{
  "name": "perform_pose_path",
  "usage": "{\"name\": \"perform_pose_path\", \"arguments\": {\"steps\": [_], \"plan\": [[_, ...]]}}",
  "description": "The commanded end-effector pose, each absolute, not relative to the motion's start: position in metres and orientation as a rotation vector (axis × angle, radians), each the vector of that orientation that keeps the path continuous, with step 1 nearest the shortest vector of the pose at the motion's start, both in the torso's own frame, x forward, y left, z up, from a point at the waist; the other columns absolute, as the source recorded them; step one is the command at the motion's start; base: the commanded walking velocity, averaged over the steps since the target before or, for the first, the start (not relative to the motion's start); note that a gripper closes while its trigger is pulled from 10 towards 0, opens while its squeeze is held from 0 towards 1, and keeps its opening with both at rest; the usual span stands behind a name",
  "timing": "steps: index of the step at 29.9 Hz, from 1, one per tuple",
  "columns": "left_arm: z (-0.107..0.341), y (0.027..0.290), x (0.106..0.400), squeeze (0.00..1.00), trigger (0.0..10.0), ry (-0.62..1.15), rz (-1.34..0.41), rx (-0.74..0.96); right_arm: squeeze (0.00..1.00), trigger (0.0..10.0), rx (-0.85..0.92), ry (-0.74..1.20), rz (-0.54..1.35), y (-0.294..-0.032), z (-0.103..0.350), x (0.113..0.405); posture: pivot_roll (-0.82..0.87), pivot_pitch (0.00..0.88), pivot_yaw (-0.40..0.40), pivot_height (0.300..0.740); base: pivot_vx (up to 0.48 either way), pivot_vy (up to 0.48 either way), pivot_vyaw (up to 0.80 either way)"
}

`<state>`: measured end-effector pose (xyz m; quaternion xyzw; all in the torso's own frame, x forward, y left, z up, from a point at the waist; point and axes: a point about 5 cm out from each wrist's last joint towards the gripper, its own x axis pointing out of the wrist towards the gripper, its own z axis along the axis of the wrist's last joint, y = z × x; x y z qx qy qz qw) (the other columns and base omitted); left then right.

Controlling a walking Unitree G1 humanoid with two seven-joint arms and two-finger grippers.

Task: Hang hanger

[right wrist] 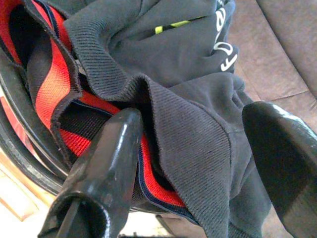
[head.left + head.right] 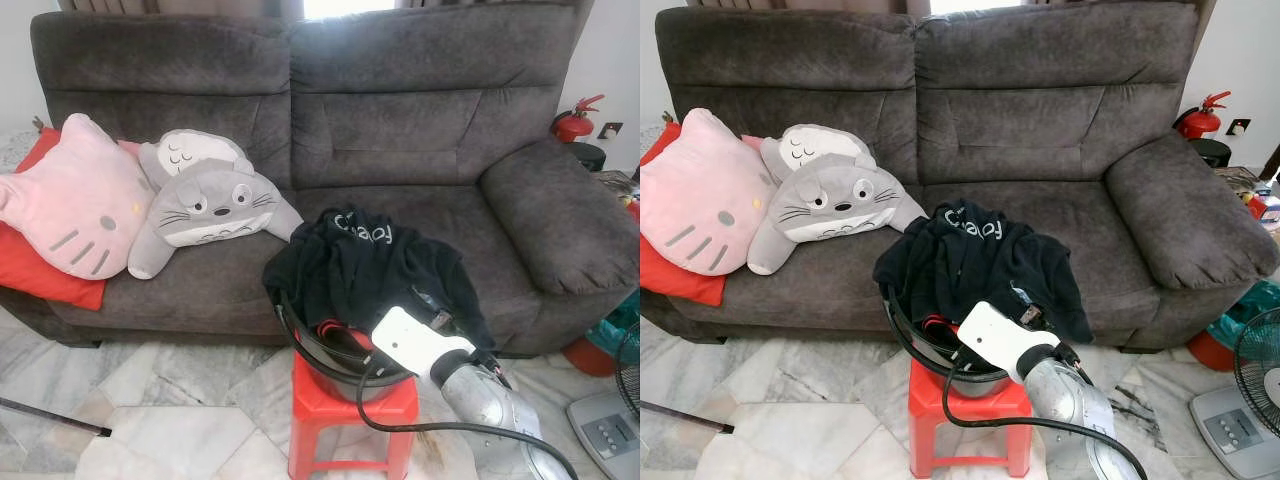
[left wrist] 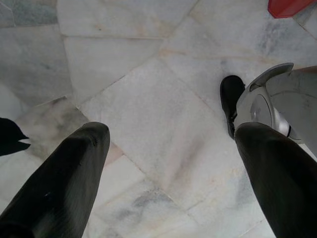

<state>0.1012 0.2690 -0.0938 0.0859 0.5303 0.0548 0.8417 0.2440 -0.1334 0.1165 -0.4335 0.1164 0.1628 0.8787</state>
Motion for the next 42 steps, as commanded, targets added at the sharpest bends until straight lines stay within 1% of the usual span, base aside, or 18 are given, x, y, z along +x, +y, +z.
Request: {"name": "perform_pose_path", "arguments": {"steps": [1,14,22,31,42], "plan": [[-0.095,0.269,0.099,0.00,10.0,1.134,0.116,0.180,0.00,10.0,-0.898,0.227,0.328,-0.133,0.120,0.248,-0.11,0.000,0.026,0.716,0.000,0.000,0.00],[-0.095,0.269,0.099,0.00,10.0,1.133,0.119,0.178,0.00,10.0,-0.907,0.211,0.314,-0.133,0.119,0.255,-0.11,0.000,0.028,0.716,0.000,0.000,0.00],[-0.095,0.269,0.100,0.00,10.0,1.133,0.114,0.178,0.00,10.0,-0.923,0.239,0.269,-0.144,0.113,0.259,-0.11,0.000,0.033,0.716,0.000,0.000,0.00],[-0.095,0.269,0.099,0.00,10.0,1.133,0.114,0.179,0.00,10.0,-0.928,0.220,0.227,-0.149,0.109,0.263,-0.11,0.000,0.035,0.716,0.000,0.000,0.00],[-0.095,0.269,0.099,0.00,10.0,1.133,0.115,0.179,0.00,10.0,-0.913,0.040,0.147,-0.147,0.132,0.271,-0.11,0.000,0.036,0.716,0.000,0.000,0.00]]}}
